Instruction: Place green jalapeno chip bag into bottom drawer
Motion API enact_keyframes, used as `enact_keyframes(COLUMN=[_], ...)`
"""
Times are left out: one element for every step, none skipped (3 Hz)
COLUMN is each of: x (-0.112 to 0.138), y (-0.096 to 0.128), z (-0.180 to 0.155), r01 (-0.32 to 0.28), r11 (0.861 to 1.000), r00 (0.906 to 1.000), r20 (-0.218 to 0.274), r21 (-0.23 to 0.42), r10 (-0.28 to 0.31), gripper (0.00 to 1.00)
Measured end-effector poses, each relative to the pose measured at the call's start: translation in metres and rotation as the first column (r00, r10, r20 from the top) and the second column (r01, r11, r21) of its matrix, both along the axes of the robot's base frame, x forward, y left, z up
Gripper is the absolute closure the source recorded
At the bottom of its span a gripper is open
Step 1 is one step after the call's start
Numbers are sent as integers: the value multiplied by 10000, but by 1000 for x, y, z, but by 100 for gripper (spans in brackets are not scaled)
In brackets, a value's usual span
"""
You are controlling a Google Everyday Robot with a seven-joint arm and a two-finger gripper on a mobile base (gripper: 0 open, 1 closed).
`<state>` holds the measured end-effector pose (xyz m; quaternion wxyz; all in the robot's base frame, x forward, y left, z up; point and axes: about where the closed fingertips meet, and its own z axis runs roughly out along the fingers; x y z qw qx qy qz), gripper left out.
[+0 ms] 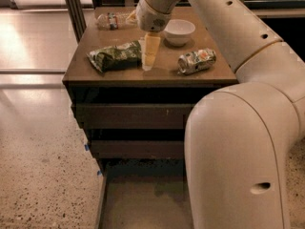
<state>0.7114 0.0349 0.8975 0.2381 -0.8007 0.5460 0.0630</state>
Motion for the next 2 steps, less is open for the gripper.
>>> enact_keyframes(x=[1, 1], y=[3, 9], z=[-2, -6], r01=[-63, -183], r11=[10000, 9998], r00=[10000, 9998], r20=[-14, -44], r21=[23, 65], r10=[63, 183], gripper=[0, 0])
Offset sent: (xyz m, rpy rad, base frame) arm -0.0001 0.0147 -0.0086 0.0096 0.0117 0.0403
